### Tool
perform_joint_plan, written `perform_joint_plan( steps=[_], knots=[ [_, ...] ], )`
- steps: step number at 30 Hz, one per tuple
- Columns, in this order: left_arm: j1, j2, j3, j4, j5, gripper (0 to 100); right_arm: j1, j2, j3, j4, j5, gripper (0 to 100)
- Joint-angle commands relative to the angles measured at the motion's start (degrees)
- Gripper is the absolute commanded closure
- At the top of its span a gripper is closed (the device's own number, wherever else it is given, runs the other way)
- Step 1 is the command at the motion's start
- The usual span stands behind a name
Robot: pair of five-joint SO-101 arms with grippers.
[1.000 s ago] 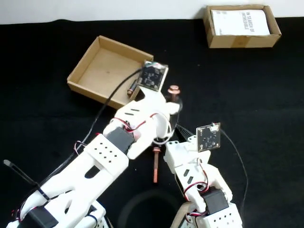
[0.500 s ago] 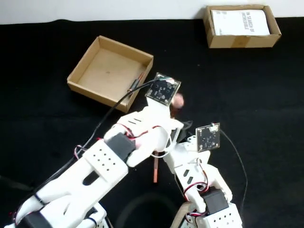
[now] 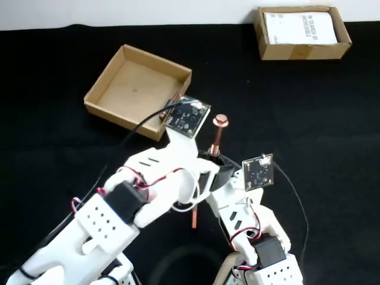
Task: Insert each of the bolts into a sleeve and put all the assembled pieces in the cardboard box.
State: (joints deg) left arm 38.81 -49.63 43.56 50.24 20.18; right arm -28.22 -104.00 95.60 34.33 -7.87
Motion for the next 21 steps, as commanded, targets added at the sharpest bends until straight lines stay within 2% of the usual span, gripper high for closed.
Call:
perform_joint_plan(
  steps=[1,7,12,21],
  knots=[
    [0.9,-5.0,-2.0,3.6,-2.3,79,-0.1,-0.7,2.9,-1.4,0.5,99.2],
    [0.6,-15.4,-2.0,11.3,-8.2,79,0.4,-0.6,2.8,-3.4,0.6,99.2],
    [-1.5,-20.8,-1.5,19.9,-8.7,79,4.6,-0.4,-3.5,-3.9,4.1,99.2],
    [-10.3,-21.5,0.9,20.5,-8.4,79,5.8,-0.7,-5.8,2.3,4.3,99.2]
  ],
)
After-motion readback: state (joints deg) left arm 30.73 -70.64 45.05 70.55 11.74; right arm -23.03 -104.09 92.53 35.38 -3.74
